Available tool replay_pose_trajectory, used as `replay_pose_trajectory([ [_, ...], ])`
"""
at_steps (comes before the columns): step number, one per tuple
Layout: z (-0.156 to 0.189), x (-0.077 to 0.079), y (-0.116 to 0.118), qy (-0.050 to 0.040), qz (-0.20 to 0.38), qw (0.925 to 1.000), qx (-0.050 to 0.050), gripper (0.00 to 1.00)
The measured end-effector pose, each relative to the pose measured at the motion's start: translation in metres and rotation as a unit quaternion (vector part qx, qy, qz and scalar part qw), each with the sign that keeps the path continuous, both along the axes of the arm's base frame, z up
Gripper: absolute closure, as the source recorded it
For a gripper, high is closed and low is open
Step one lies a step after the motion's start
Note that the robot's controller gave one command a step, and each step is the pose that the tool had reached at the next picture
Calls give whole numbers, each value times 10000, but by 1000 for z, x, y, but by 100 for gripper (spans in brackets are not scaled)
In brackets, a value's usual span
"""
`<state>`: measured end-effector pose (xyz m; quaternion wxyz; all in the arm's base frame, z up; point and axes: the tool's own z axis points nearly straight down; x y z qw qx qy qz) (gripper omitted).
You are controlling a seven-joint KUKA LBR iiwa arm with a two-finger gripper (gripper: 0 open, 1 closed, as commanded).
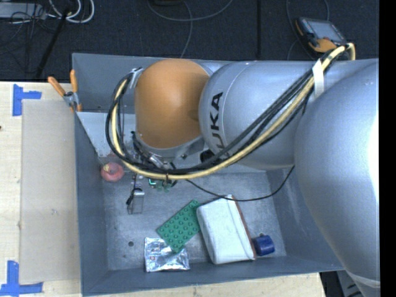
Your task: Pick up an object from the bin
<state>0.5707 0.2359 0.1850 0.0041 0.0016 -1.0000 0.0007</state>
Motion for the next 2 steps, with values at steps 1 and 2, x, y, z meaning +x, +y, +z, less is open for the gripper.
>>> replay_pose_trajectory([
  [1, -61, -29, -90, -9, 2582, 9661, 9, 0],
  [2, -118, -57, -122, -2, 3153, 9490, 21, 0],
])
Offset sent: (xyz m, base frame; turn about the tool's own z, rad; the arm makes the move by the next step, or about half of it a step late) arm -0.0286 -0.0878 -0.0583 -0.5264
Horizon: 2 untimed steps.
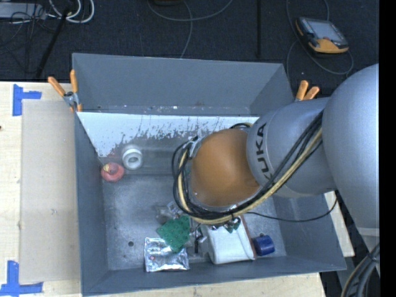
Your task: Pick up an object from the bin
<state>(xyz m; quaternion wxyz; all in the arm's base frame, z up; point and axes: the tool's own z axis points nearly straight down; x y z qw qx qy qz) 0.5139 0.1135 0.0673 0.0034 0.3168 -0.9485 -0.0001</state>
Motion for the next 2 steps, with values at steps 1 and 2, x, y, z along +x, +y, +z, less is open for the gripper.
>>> replay_pose_trajectory([
  [1, 3, 2, 1, -29, -22, 10000, 17, 100],
  [2, 135, -4, 15, -65, -228, 9997, 21, 100],
])
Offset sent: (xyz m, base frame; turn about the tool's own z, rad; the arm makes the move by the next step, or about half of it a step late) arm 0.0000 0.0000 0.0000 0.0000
